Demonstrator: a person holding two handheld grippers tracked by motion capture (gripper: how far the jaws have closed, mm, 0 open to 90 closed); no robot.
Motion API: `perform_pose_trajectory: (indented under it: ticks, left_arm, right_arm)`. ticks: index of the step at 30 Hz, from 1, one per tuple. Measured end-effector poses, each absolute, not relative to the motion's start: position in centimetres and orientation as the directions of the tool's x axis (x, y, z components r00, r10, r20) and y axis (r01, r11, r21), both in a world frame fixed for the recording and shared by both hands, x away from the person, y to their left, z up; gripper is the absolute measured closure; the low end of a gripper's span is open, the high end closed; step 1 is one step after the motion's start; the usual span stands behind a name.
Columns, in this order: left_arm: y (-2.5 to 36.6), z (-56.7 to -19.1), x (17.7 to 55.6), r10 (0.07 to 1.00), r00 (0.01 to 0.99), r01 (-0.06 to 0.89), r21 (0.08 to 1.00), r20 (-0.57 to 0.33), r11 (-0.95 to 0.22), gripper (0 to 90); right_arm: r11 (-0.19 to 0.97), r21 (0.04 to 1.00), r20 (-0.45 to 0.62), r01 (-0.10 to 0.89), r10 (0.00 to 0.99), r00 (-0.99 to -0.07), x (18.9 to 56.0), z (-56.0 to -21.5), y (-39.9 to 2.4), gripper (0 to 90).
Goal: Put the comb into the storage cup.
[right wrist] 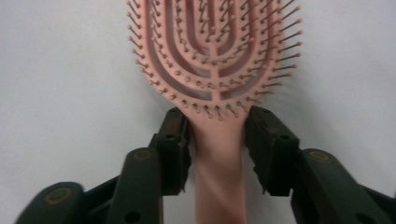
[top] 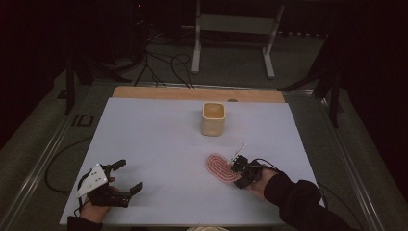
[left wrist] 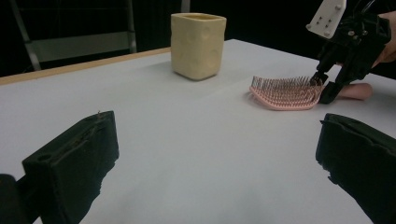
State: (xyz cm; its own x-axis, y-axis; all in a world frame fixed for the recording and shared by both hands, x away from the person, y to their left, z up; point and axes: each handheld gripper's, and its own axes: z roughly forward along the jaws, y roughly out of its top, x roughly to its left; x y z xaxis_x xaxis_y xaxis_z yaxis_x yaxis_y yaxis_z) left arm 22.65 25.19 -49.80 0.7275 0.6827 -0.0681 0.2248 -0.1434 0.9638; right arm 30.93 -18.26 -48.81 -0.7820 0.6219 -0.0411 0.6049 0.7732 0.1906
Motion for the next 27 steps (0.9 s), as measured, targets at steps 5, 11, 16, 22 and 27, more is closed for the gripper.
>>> perform_pose_trajectory:
  ticks: [5, 11, 16, 22, 27]
  left_arm:
    - [25.11, -49.82, 22.67, 0.681, 0.729, 0.225, 0.963, -0.067, -0.146, 0.1]
    - [25.17, -49.83, 22.7, 0.682, 0.728, 0.228, 0.963, -0.072, -0.142, 0.1]
    - [25.1, -49.88, 22.71, 0.68, 0.729, 0.232, 0.962, -0.076, -0.142, 0.1]
    - [25.1, -49.9, 22.73, 0.681, 0.728, 0.234, 0.962, -0.076, -0.142, 0.1]
    - [25.08, -49.9, 22.76, 0.681, 0.728, 0.234, 0.961, -0.074, -0.146, 0.1]
  right_arm:
    - [0.772, 0.187, -0.022, 0.608, 0.622, -0.783, 30.93, -48.81, -18.2, 63.8]
    - [0.788, 0.185, 0.007, 0.587, 0.596, -0.803, 31.33, -48.84, -18.63, 65.7]
    - [0.785, 0.167, -0.007, 0.597, 0.606, -0.795, 31.43, -48.85, -18.32, 68.8]
    - [0.791, 0.177, -0.033, 0.586, 0.6, -0.799, 31.06, -48.84, -18.19, 70.2]
    - [0.796, 0.201, -0.042, 0.571, 0.59, -0.806, 30.82, -48.87, -18.26, 70.2]
